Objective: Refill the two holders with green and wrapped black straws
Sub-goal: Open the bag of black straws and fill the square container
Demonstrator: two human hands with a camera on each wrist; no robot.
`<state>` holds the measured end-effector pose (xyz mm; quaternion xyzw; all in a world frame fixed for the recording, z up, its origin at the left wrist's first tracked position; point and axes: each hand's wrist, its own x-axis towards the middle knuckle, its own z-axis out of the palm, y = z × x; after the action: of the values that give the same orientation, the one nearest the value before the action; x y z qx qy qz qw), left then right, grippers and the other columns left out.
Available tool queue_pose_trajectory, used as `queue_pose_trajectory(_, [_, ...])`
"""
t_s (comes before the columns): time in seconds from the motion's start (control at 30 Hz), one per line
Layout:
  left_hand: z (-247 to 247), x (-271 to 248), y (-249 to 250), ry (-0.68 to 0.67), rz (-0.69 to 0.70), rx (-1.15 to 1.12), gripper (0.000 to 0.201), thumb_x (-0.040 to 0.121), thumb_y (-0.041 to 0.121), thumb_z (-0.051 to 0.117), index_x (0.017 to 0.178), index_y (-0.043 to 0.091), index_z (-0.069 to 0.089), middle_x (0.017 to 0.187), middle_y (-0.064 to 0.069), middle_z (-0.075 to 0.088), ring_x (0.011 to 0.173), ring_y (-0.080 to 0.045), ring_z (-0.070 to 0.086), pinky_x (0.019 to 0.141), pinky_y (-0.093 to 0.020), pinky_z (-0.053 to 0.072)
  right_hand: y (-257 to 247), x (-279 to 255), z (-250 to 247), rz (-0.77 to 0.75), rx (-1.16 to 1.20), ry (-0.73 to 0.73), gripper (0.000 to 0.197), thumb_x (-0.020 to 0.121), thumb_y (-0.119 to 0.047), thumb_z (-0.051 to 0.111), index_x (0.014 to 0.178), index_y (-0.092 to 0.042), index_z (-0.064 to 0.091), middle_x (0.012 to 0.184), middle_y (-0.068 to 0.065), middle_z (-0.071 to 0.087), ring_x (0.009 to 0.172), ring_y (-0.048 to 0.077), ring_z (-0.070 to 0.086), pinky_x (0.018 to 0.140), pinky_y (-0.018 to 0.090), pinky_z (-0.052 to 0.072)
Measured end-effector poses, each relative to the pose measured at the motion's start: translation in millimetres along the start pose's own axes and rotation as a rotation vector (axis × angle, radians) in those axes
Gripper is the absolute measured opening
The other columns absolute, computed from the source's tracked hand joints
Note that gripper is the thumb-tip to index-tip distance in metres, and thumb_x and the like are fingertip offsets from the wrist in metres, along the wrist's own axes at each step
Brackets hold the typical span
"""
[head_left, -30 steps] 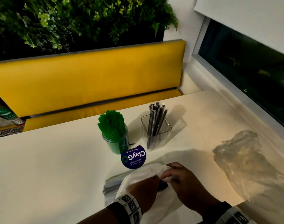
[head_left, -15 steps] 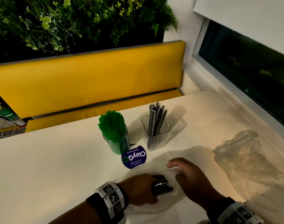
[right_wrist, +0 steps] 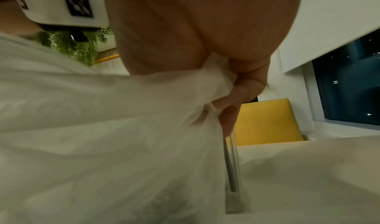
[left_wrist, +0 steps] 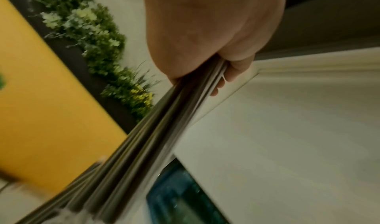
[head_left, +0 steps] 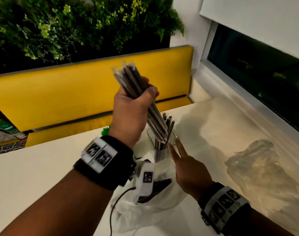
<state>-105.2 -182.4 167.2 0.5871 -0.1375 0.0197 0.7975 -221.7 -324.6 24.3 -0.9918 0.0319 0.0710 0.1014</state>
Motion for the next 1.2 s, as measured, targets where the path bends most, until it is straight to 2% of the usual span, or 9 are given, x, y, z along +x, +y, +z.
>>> queue_pose_trajectory(0.2, [2,16,-112,0.030,-0.244,0.334,0.014,0.085,0.021,0.077,0.085,0.029,0.065,0.080,0.007,0.069,0.071,0.001,0.063,0.070,-0.027,0.050,1,3,12,-0.004,-0.061,0.034,0.087,0.069,0.001,0.057,0.150,-0.018,0.035,0.159,0.012,0.028,0.052,0.017,0.055,0.040,0.025,0.029])
queue_pose_trajectory(0.3, [-18,12,-153,-0.050,-0.302,0.668,0.042,0.073,0.043,0.080,0.105,0.056,0.056,0.122,0.001,0.060,0.113,-0.017,0.060,0.101,-0.039,0.050,0,4,9,0.015,-0.034,-0.017,0.087,0.079,0.000,0.049,0.156,-0.023,0.015,0.165,0.006,0.008,0.073,0.019,0.062,0.051,0.027,0.037])
queue_pose_trajectory(0.33, [-22,9,-157,-0.101,-0.328,0.738,0.053,0.073,0.040,0.081,0.118,0.051,0.055,0.132,0.001,0.051,0.121,-0.022,0.054,0.109,-0.037,0.042,-1,5,8,0.022,-0.030,-0.022,0.087,0.083,-0.001,0.046,0.157,-0.024,0.008,0.166,0.004,0.000,0.081,0.019,0.062,0.056,0.027,0.038])
queue_pose_trajectory(0.4, [-25,7,-154,-0.157,-0.347,0.750,0.082,0.072,0.029,0.086,0.141,0.030,0.042,0.141,-0.003,0.037,0.127,-0.020,0.046,0.105,-0.027,0.037,-2,5,4,0.032,-0.002,-0.043,0.086,0.086,-0.001,0.042,0.156,-0.026,0.000,0.165,0.001,-0.010,0.090,0.019,0.061,0.062,0.025,0.037])
queue_pose_trajectory(0.53, [-25,11,-127,-0.169,-0.240,0.651,0.121,0.071,0.036,0.088,0.154,0.042,0.001,0.160,-0.002,0.013,0.143,-0.020,0.027,0.109,-0.039,0.034,-3,5,0,0.051,0.044,-0.055,0.085,0.087,-0.002,0.043,0.156,-0.028,0.001,0.165,0.000,-0.010,0.093,0.017,0.061,0.064,0.023,0.039])
queue_pose_trajectory(0.67, [-6,13,-116,-0.280,0.096,1.053,0.098,0.079,0.067,0.065,0.155,0.035,0.012,0.164,-0.002,0.011,0.150,-0.024,0.015,0.119,-0.046,0.022,-4,7,1,0.051,0.041,-0.070,0.085,0.087,-0.004,0.044,0.156,-0.029,0.002,0.165,-0.002,-0.012,0.089,0.017,0.061,0.064,0.025,0.048])
queue_pose_trajectory(0.8, [15,12,-137,-0.716,0.122,1.605,0.084,0.082,0.076,0.045,0.150,0.030,0.027,0.161,-0.005,0.022,0.148,-0.030,0.020,0.121,-0.057,0.009,-6,5,-1,0.064,0.051,-0.075,0.079,0.090,-0.008,0.045,0.155,-0.028,0.005,0.164,-0.003,-0.004,0.090,0.018,0.061,0.070,0.028,0.053])
queue_pose_trajectory(0.97, [33,13,-139,-0.643,0.205,1.632,0.062,0.086,0.063,0.047,0.139,0.033,0.037,0.150,-0.003,0.037,0.137,-0.030,0.035,0.111,-0.065,0.021,-6,3,3,0.060,0.031,-0.061,0.086,0.091,-0.011,0.048,0.155,-0.030,-0.006,0.164,0.000,-0.015,0.087,0.018,0.061,0.069,0.031,0.056])
queue_pose_trajectory(1.2, [4,29,-135,-0.575,0.156,1.626,0.035,0.097,0.038,0.049,0.131,0.030,0.050,0.145,-0.004,0.042,0.131,-0.032,0.044,0.106,-0.056,0.035,-4,-3,12,0.048,0.081,-0.006,0.090,0.087,-0.009,0.050,0.153,-0.038,-0.005,0.163,-0.003,-0.021,0.075,0.013,0.059,0.055,0.022,0.045])
